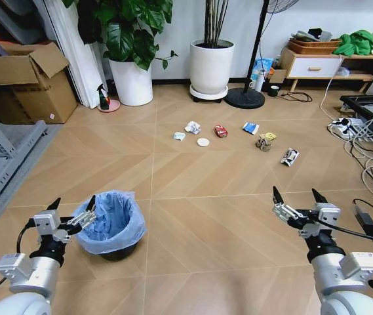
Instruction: Pick up the trash bin and place the garbage on the floor into it.
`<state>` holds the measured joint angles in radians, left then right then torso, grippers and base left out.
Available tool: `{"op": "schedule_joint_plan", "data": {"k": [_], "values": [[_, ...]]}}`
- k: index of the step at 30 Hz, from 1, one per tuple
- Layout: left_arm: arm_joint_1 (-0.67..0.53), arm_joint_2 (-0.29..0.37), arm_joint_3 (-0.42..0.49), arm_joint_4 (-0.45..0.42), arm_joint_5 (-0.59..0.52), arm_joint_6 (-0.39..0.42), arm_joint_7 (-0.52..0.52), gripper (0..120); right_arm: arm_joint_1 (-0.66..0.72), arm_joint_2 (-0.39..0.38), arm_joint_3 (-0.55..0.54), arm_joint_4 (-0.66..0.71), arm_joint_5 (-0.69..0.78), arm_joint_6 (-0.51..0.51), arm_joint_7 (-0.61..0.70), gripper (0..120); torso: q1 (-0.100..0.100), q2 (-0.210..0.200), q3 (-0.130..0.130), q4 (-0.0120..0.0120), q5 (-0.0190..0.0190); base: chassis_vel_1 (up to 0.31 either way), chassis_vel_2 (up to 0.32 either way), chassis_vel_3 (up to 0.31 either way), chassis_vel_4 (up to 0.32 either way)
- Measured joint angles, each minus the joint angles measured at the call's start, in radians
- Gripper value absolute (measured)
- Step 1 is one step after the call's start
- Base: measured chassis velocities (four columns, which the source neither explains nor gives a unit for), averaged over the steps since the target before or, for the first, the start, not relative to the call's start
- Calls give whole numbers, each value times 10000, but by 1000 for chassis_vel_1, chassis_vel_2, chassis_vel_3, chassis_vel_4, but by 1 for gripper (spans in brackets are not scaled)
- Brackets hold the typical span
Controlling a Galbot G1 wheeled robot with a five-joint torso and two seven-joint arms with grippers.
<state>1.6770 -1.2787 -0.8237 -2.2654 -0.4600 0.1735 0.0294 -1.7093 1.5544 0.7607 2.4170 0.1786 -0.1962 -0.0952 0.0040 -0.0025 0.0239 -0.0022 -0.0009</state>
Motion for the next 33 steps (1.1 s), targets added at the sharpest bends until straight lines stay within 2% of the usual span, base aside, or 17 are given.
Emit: {"op": "schedule_joint_plan", "data": {"k": [16, 25, 28, 33], "values": [[-152, 422, -45, 230, -206, 382, 30, 100, 4, -38, 0, 62, -12, -46, 43, 100, 0, 0, 0, 1, 0, 0, 0, 0, 0], [-764, 1036, -84, 945, -470, 1260, -21, 100, 26, -89, 3, 13, 3, -24, 68, 100, 0, 0, 0, 0, -2, 0, 0, 0, 0], [-1159, 1354, -54, 1390, -799, 1910, -41, 100, 35, -122, -9, -38, 8, -9, 70, 100, 0, 0, 0, 0, -2, 0, 0, 0, 0], [-1412, 1605, 4, 1800, -893, 2252, -9, 100, 55, -157, -38, -76, 10, -6, 71, 100, 0, 0, 0, 0, -1, 0, 0, 0, 0]]}}
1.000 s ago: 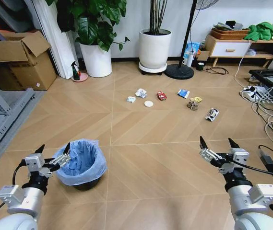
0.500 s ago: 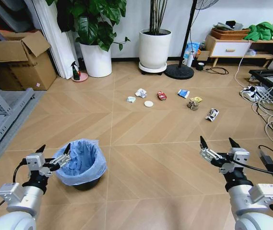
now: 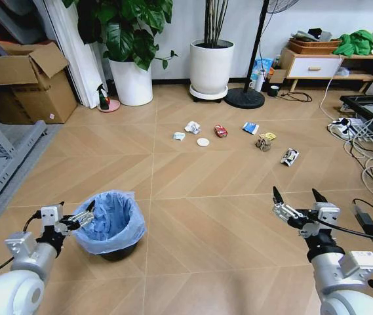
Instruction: Pick up the trash bin and place the garbage on the floor into it.
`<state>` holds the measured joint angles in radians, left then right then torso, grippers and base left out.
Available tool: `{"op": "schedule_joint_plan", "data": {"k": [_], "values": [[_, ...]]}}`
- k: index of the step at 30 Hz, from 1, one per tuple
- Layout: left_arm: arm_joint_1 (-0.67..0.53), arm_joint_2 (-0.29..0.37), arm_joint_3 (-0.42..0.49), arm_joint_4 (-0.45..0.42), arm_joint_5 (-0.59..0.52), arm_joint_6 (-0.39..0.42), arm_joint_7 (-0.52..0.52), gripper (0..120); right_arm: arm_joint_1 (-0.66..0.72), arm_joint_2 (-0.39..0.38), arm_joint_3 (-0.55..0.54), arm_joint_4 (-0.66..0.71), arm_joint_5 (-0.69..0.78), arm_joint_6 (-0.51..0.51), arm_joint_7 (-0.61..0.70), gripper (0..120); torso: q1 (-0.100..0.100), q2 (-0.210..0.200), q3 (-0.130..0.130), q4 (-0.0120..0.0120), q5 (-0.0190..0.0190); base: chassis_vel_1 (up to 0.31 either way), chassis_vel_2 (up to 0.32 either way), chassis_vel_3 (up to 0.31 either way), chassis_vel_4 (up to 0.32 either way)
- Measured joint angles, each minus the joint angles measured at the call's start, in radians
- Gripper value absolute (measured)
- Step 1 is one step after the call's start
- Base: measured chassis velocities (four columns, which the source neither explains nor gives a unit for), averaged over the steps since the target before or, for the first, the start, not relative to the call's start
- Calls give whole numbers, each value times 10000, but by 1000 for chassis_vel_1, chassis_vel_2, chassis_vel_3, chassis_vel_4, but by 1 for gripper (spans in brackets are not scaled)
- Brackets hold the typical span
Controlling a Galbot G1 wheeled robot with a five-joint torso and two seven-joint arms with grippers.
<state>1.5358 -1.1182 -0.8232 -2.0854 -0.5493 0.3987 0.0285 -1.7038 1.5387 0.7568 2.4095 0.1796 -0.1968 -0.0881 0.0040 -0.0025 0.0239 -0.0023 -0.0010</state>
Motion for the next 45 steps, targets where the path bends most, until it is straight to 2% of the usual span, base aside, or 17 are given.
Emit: {"op": "schedule_joint_plan", "data": {"k": [4, 7, 9, 12, 21, 30, 39, 42, 45], "values": [[-209, 219, 23, 418, -67, 153, 31, 100, 23, -56, -19, -45, 4, 3, 0, 100, 0, 0, 0, 1, -1, 0, 0, 0, 0], [-638, 733, -28, 1021, -601, 1162, 71, 100, 100, -151, -93, -181, 33, 17, -8, 100, 0, 0, 0, 0, 0, 0, 0, 0, 0], [-717, 834, -23, 1119, -748, 1358, 54, 100, 125, -165, -124, -217, 35, 19, -10, 100, 0, 0, 0, 1, -1, 0, 0, 0, 0], [-1063, 1159, 78, 1408, -1467, 2111, -135, 100, 161, -205, -201, -323, 35, 46, -29, 100, 0, 0, 0, 1, -1, 0, 0, 0, 0], [-2254, 1866, 643, 2348, -2430, 3346, -705, 100, 197, -225, -232, -500, 43, 121, -43, 100, 0, -1, 1, 0, 2, 0, 0, 0, 0], [-3236, 2310, 1318, 3745, -2371, 3441, -678, 100, 276, -223, -298, -698, 38, 138, -52, 100, 0, -1, 1, 1, 1, 0, 0, 0, 0], [-3818, 2472, 2280, 4242, -1987, 3413, -467, 100, 316, -238, -323, -814, 37, 146, -54, 100, 0, 0, 0, 0, 0, 0, 0, 0, 0], [-4026, 2480, 2616, 4565, -1357, 3401, -98, 100, 305, -239, -313, -824, 37, 163, -54, 100, 0, -1, 0, -1, 0, 0, 0, 0, 0], [-4086, 2477, 2744, 4707, -1175, 3396, -17, 100, 301, -237, -313, -824, 40, 172, -54, 100, 0, 0, 0, 1, 1, 0, 0, 0, 0]]}}
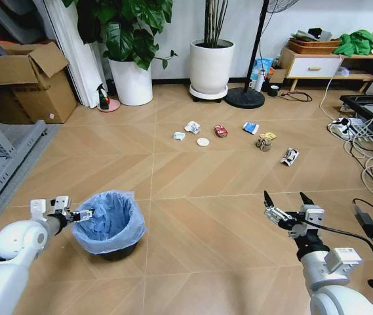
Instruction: Pick up the trash bin and place the garbage on the floor into it.
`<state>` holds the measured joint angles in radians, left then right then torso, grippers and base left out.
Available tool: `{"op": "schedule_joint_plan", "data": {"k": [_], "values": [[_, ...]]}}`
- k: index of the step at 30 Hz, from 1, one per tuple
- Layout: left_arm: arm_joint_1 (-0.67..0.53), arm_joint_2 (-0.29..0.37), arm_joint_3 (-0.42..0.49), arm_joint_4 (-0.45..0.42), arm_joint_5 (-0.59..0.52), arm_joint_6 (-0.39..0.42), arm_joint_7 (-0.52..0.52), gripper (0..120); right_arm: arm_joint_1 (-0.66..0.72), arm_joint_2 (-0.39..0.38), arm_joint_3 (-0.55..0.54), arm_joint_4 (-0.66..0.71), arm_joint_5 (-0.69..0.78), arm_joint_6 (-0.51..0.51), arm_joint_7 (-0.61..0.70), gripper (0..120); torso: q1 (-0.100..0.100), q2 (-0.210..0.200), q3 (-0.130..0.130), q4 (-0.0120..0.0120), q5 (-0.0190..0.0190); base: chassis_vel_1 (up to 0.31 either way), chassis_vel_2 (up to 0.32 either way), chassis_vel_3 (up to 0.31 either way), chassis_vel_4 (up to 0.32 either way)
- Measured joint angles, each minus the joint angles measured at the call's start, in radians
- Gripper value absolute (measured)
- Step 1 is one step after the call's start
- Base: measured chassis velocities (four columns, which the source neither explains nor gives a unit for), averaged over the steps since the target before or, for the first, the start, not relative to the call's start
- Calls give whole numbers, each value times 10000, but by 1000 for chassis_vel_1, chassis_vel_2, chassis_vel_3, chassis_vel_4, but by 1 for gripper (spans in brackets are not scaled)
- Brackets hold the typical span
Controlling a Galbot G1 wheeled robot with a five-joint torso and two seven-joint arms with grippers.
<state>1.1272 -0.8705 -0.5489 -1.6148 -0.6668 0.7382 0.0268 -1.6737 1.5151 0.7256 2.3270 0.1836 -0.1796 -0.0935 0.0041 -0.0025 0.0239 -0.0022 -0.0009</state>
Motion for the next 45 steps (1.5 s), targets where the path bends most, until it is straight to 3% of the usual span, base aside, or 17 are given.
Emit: {"op": "schedule_joint_plan", "data": {"k": [12, 37, 45], "values": [[-447, -140, 466, 576, 250, -19, 68, 96, -78, 73, -67, -58, -60, 112, -1, 100, -1, 0, 0, 0, 0, 0, 0, 0, 0], [-406, -75, 479, 710, 560, -29, 338, 3, 22, 41, -52, -145, -62, 145, 16, 100, -1, 0, 0, 0, 1, 0, 0, 0, 0], [-384, -137, 481, 684, 746, -36, 435, 0, 59, 44, 14, -148, -35, 144, 40, 100, -1, 1, -1, 0, 4, 0, 0, 0, 0]]}}
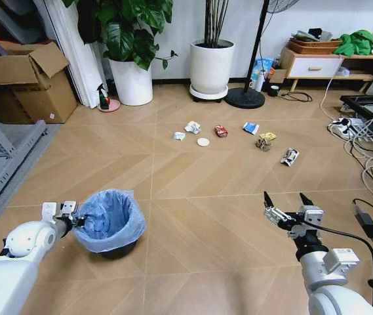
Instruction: Pick up the trash bin and place the garbage on the floor into it.
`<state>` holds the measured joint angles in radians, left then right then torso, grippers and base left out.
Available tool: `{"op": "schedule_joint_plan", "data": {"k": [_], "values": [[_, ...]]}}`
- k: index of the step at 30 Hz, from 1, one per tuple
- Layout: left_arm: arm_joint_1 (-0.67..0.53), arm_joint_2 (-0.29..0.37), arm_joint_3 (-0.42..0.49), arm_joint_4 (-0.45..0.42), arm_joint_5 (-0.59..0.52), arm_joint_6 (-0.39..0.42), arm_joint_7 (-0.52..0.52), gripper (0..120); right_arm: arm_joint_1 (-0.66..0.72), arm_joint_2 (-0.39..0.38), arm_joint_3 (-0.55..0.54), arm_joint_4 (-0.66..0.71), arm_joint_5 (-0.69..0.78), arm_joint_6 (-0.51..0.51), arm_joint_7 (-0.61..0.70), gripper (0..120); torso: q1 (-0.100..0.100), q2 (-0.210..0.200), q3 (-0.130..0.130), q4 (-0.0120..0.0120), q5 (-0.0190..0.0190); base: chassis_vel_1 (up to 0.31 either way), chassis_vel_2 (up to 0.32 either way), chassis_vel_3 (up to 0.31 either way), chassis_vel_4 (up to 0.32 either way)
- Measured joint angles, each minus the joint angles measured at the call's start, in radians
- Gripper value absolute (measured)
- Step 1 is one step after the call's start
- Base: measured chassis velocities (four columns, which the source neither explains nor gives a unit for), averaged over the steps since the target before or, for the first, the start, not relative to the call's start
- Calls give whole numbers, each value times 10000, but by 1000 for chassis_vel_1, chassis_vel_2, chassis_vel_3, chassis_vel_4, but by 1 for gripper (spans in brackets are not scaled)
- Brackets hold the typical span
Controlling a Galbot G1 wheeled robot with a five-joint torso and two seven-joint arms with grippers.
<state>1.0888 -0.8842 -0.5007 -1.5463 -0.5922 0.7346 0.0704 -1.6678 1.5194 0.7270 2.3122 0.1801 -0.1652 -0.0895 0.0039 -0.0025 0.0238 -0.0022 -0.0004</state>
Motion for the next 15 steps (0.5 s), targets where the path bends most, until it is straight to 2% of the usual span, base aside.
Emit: {"op": "schedule_joint_plan", "data": {"k": [6, 15], "values": [[85, -45, -70, -165, -30, -6, 3, 0, 14, -22, 45, 17, 50, -14, 27, 100, 0, 0, 0, 0, -4, 0, 0, 0, 0], [660, -54, -840, -1075, -792, 7, -377, 0, 152, -149, 158, 53, 262, -127, 160, 100, 2, -1, 2, -1, -7, 0, 0, 0, 0]]}}
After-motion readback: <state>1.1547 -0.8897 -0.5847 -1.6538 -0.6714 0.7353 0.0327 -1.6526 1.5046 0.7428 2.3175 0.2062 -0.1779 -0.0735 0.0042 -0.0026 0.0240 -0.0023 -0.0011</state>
